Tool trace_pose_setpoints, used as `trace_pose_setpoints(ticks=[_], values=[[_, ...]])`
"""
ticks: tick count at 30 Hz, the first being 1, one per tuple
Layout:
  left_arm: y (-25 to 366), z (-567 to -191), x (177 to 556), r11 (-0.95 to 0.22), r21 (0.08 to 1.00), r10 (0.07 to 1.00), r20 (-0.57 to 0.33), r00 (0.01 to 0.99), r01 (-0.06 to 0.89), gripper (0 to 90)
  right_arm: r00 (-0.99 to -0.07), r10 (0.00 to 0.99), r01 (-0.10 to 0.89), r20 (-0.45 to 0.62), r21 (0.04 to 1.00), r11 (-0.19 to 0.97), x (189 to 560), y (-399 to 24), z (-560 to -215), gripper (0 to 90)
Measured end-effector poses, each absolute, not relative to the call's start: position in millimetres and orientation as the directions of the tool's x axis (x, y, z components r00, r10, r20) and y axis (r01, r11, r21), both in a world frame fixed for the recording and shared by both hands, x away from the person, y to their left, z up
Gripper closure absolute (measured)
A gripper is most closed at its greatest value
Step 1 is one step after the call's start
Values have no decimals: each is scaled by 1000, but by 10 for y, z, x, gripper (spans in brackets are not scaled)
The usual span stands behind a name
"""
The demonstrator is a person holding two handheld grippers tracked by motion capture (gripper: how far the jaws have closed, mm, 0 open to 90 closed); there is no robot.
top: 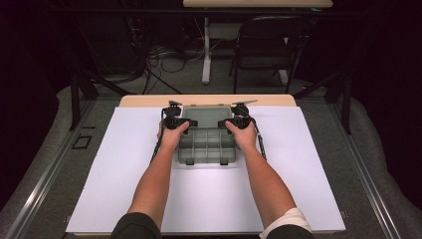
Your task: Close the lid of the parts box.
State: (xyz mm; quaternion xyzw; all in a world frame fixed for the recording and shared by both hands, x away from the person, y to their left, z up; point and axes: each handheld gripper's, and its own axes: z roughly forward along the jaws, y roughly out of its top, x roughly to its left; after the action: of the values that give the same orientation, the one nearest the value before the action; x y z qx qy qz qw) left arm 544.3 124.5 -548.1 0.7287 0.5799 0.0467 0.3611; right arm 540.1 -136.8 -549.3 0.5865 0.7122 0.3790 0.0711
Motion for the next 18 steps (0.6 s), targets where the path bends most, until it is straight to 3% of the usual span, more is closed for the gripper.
trace_pose_setpoints(ticks=[13,18], values=[[1256,-5392,5416,-88,614,889,-308,340,784,342,-332,899,761,284,644,77,5384,-1339,-5400,310],[1275,-5341,5398,-95,625,893,-291,344,775,400,-345,903,743,256,662,97,5377,-1359,-5365,375]])
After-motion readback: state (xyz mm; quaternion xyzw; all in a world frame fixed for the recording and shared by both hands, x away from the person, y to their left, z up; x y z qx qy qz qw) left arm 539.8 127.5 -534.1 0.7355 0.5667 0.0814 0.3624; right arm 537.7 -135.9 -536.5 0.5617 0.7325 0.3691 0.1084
